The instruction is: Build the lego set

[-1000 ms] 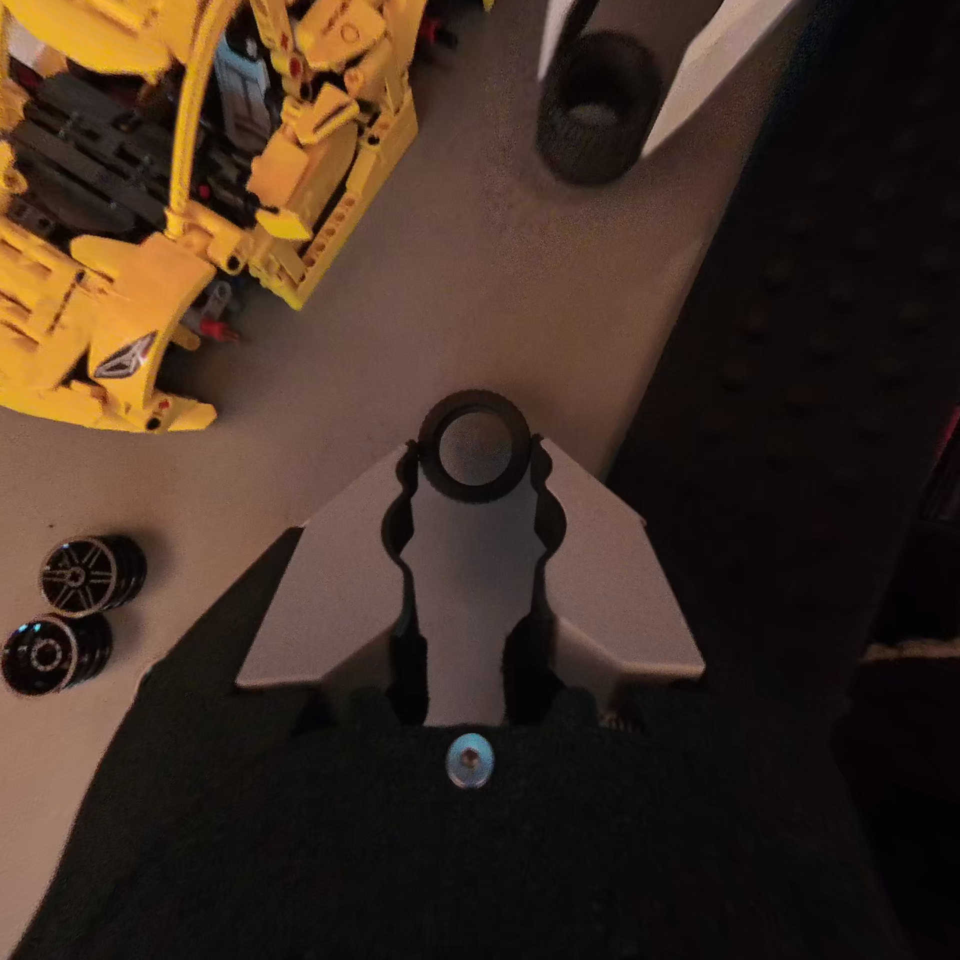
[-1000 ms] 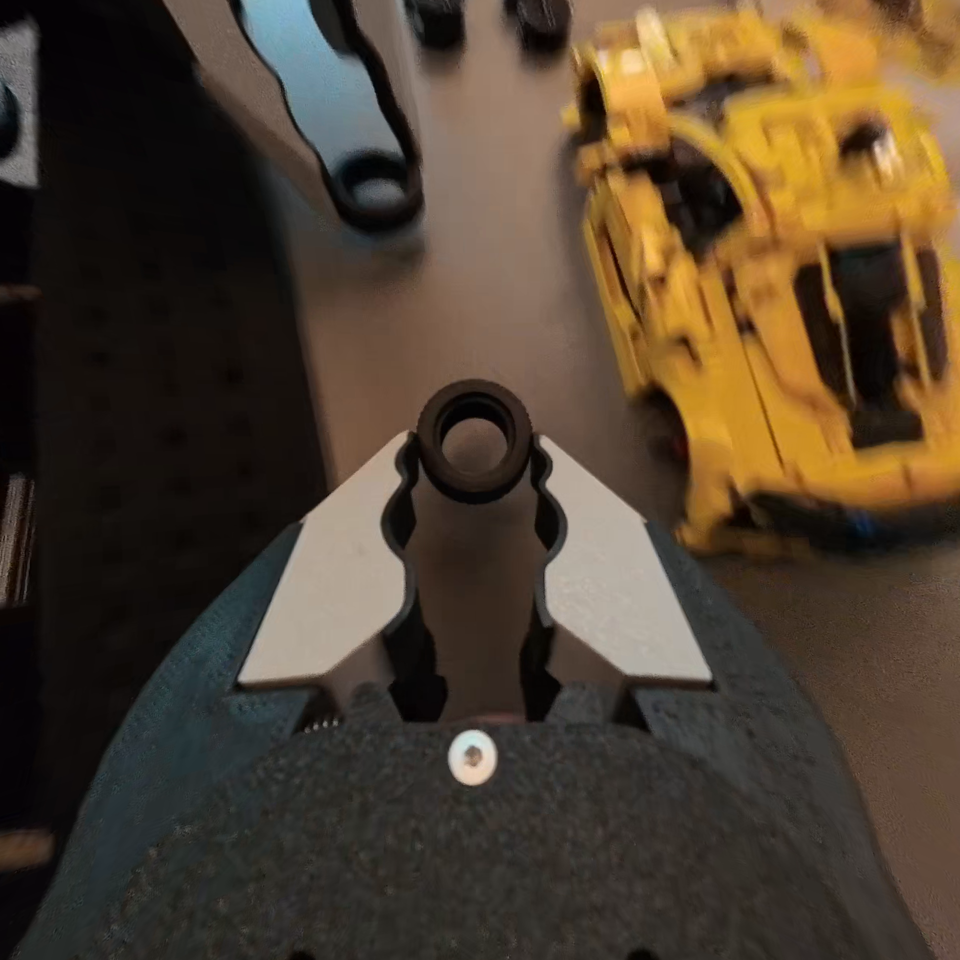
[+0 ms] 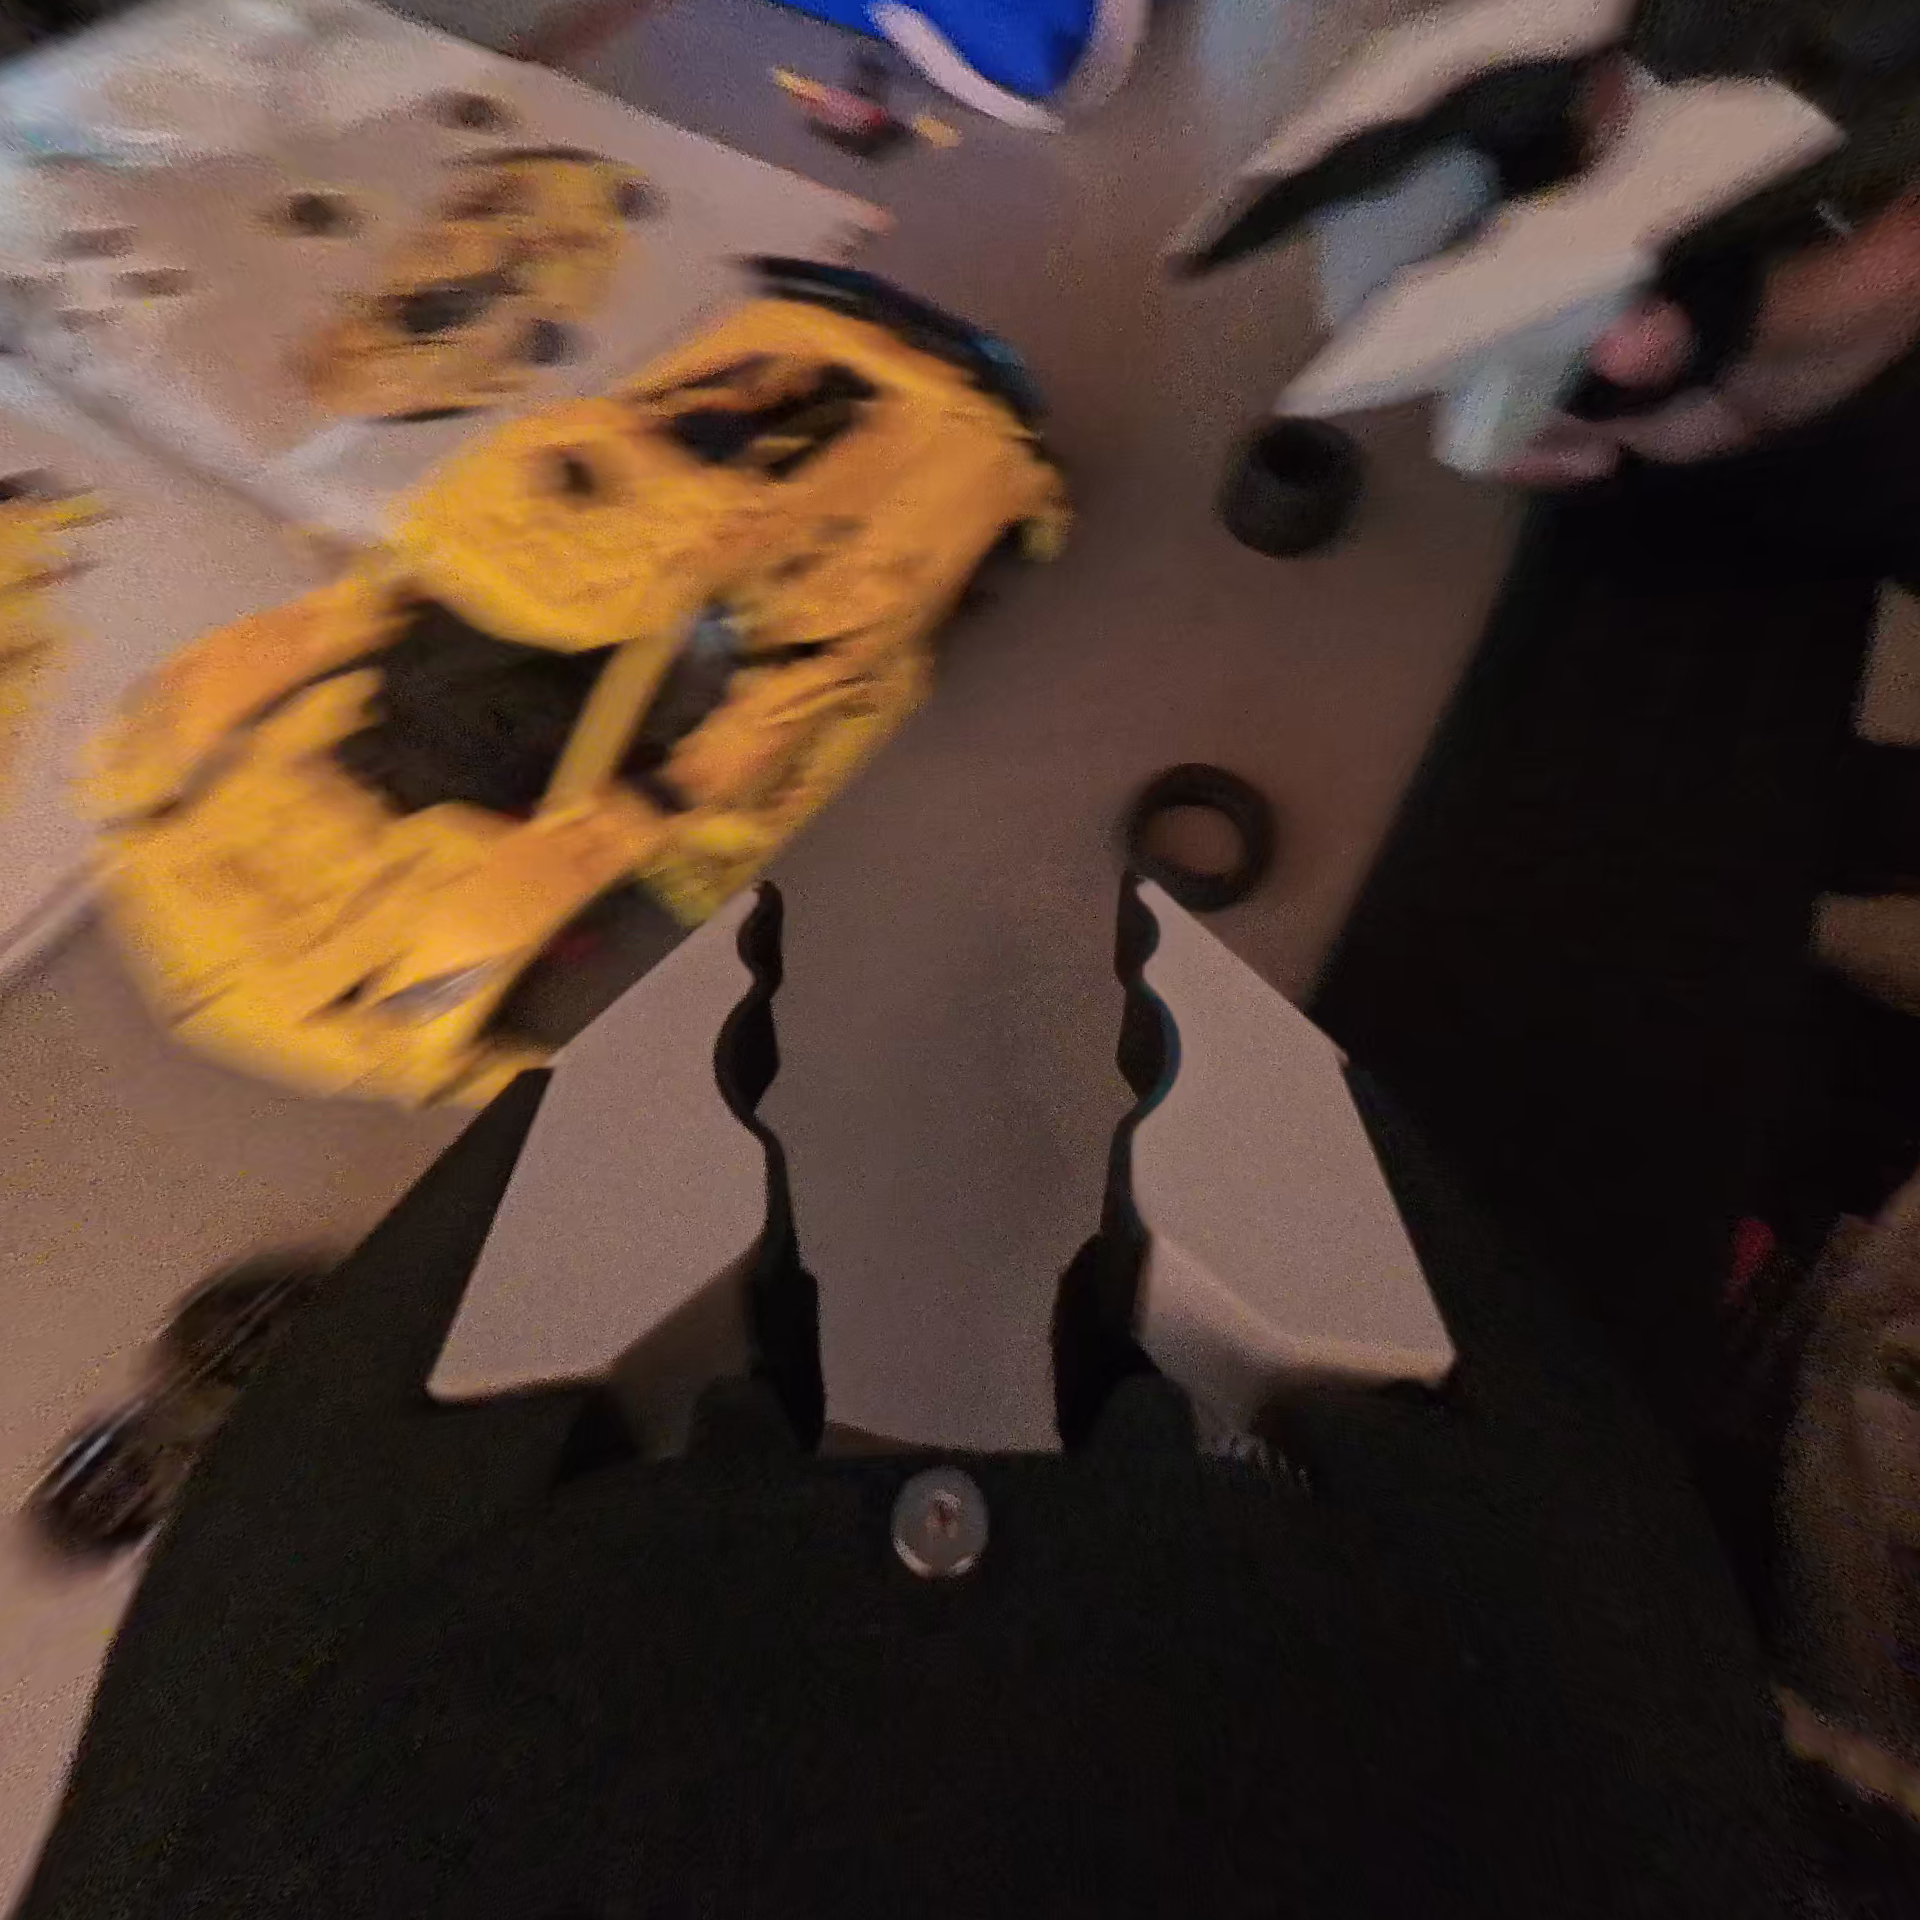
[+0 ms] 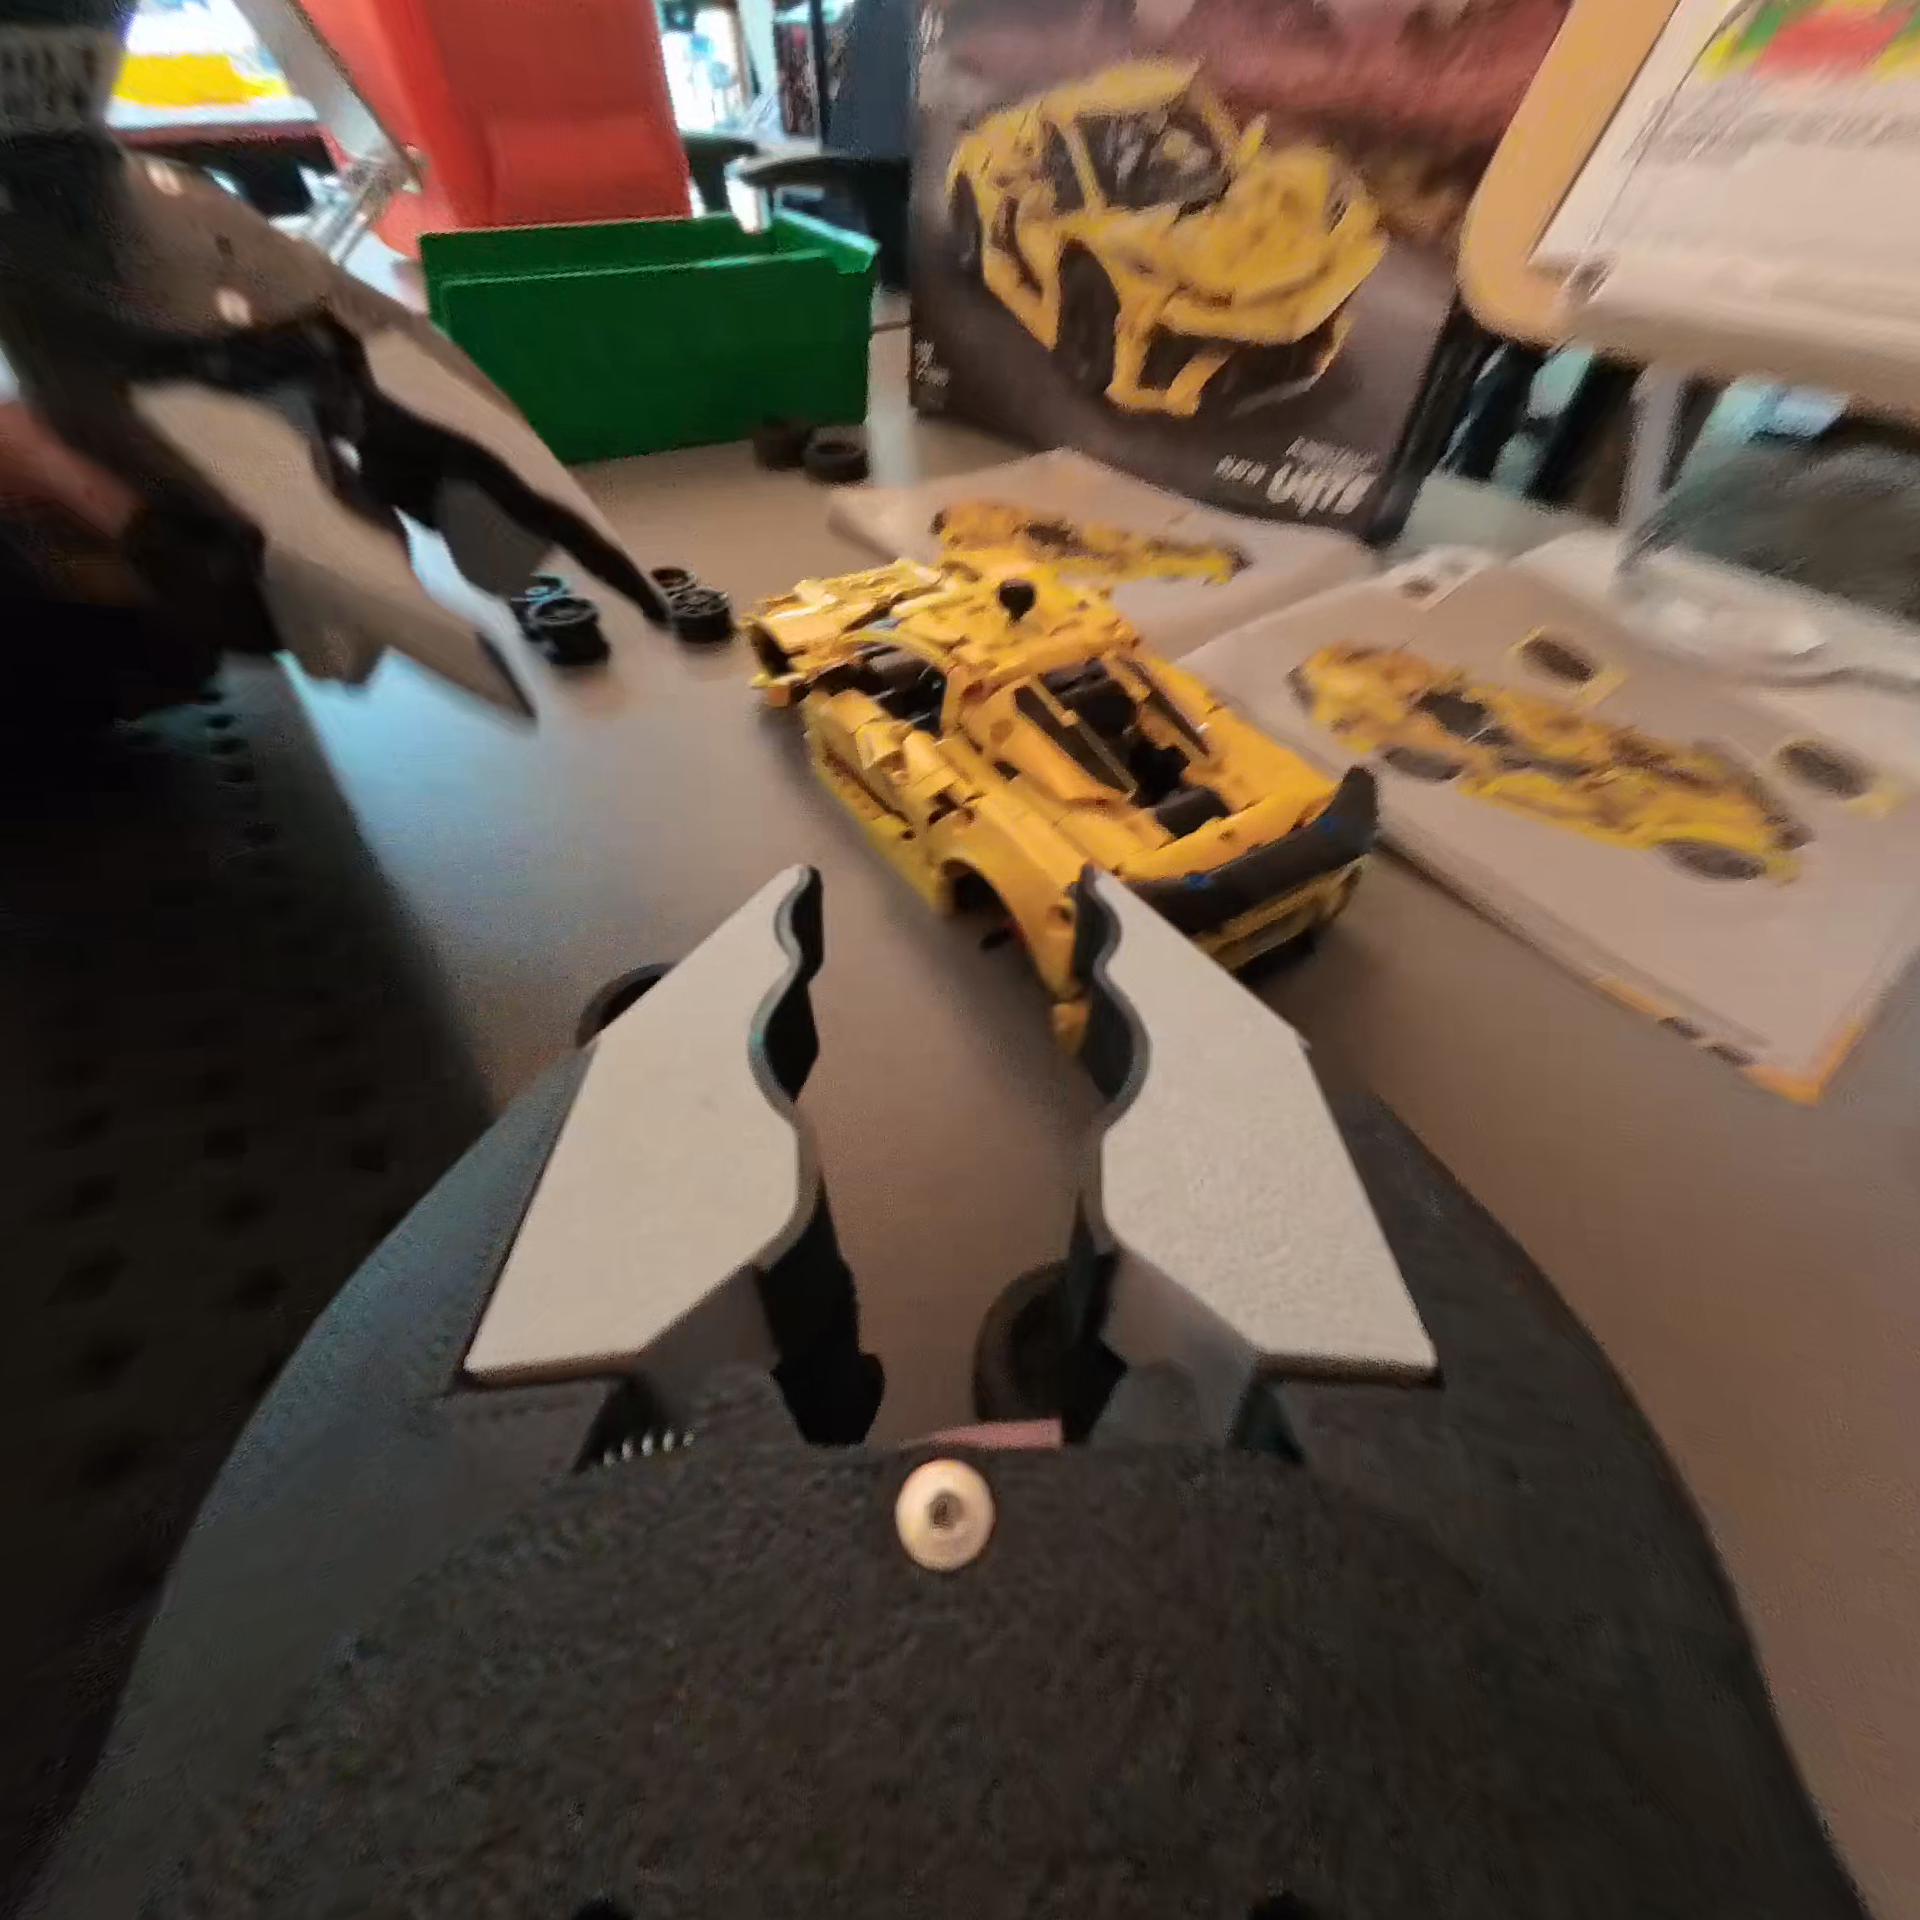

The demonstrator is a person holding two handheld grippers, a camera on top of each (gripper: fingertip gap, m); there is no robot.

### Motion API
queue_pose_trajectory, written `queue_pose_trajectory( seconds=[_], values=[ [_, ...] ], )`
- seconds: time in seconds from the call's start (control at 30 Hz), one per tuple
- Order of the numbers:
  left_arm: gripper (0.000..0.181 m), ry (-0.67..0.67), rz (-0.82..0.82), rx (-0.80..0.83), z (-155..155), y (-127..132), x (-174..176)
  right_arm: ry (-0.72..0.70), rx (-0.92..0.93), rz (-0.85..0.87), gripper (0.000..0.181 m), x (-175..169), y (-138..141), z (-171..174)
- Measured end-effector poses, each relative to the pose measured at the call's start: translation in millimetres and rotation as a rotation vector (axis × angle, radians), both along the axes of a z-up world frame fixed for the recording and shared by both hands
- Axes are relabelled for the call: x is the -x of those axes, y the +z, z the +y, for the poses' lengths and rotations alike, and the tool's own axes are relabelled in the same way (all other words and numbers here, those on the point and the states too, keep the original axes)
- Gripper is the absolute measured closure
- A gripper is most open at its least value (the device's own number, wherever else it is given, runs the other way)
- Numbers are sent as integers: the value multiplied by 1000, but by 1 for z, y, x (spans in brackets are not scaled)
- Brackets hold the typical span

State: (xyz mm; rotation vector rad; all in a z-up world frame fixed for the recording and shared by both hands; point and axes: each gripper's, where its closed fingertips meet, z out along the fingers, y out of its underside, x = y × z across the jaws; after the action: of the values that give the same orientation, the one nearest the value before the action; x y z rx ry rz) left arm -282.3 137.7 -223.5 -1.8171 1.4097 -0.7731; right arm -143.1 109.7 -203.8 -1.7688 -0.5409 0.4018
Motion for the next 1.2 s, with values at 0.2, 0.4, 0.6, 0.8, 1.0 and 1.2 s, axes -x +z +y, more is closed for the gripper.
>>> queue_pose_trajectory(
  seconds=[0.2, 0.4, 0.6, 0.8, 1.0, 1.2],
  values=[
    [118, 766, 109, 46, 221, -17, 200, -9, 16, 8, 137, -7, -2, 2],
    [116, 949, 46, 115, 323, -63, 247, 15, 20, -7, 141, -3, -5, 0],
    [137, 874, 107, -35, 346, -58, 247, 32, 15, 30, 143, -2, 0, -2],
    [138, 642, -36, -2, 280, -16, 203, 82, -30, 132, 131, 11, 22, -3],
    [138, 107, -565, 460, 94, 91, 63, 133, -319, -166, 108, 88, 53, 13],
    [139, -67, -834, 821, -1, 109, -11, 6, -505, -24, 117, 134, 90, 20]
  ],
)
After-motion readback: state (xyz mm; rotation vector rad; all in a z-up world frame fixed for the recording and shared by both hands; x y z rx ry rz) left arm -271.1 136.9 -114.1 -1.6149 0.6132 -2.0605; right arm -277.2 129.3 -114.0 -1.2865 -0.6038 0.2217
